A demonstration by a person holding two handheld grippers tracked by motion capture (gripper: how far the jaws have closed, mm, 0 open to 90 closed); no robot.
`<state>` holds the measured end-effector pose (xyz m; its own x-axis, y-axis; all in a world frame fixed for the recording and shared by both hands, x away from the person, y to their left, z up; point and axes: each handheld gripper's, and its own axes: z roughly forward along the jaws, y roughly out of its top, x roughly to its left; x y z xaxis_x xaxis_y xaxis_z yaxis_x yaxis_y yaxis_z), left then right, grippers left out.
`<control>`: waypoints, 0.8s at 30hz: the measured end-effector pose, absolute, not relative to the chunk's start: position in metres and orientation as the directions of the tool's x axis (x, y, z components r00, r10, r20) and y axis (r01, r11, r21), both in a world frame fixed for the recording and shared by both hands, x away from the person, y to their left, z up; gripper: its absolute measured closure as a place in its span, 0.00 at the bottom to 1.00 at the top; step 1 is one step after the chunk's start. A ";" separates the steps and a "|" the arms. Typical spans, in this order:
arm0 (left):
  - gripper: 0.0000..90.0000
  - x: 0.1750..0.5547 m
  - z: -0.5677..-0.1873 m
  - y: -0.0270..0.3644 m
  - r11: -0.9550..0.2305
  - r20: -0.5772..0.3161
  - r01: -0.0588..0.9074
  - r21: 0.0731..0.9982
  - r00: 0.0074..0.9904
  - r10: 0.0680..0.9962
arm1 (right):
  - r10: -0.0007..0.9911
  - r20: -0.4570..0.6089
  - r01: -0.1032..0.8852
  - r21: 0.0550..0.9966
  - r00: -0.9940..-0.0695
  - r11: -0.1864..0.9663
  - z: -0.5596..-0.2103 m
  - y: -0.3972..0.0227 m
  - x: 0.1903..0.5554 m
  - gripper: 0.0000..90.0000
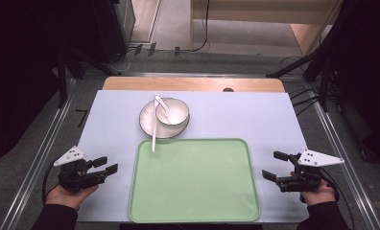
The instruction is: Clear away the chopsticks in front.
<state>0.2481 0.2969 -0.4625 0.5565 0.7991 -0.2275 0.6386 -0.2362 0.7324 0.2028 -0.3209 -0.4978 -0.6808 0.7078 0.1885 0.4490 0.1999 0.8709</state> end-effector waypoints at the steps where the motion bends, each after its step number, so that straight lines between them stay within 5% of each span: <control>1: 0.48 0.248 -0.462 0.297 -0.236 -0.228 0.639 0.732 0.556 0.799 | 0.708 0.188 0.449 0.871 -0.681 0.200 -0.498 -0.321 0.203 0.16; 24: 0.40 0.315 -0.436 0.255 -0.278 -0.201 0.712 0.645 0.509 0.837 | 0.712 0.189 0.458 0.865 -0.676 0.206 -0.499 -0.320 0.204 0.16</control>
<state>0.3148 0.2549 -0.4363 0.5086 0.8372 -0.2013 0.7121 -0.2775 0.6449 0.2035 -0.3199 -0.4994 -0.6765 0.7119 0.1887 0.4577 0.2057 0.8650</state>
